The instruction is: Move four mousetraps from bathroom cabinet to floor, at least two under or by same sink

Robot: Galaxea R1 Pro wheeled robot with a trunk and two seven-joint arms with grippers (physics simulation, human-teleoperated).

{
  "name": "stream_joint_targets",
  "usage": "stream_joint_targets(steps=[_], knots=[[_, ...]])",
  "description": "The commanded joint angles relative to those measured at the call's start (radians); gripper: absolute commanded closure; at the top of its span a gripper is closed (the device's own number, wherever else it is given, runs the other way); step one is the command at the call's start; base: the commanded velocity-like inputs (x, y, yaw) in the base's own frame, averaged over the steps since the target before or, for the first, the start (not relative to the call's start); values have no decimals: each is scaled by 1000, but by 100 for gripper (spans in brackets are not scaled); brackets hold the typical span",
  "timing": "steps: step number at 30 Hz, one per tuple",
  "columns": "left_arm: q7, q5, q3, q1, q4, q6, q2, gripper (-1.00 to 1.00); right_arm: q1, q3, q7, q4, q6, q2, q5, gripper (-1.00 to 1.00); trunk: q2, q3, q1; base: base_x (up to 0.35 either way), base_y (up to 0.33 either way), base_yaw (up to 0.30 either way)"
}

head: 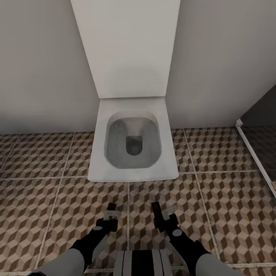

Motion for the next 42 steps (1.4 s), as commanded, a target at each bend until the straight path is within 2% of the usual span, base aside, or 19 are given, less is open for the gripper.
stream_joint_targets(steps=[1,27,38,42], knots=[[10,6,-10,0,-2,4,0,100,-1,4,-5,2,-2,0,5,100,0,0,0,0,0,0],[10,6,-13,0,-2,4,-13,100,-4,3,-15,5,36,-3,7,100,0,0,0,0,0,0],[10,6,-14,0,-2,4,-20,100,-28,3,-16,5,39,-3,7,100,0,0,0,0,0,0],[10,6,-28,0,-2,4,-21,100,-47,3,-23,5,48,-3,7,100,0,0,0,0,0,0]])
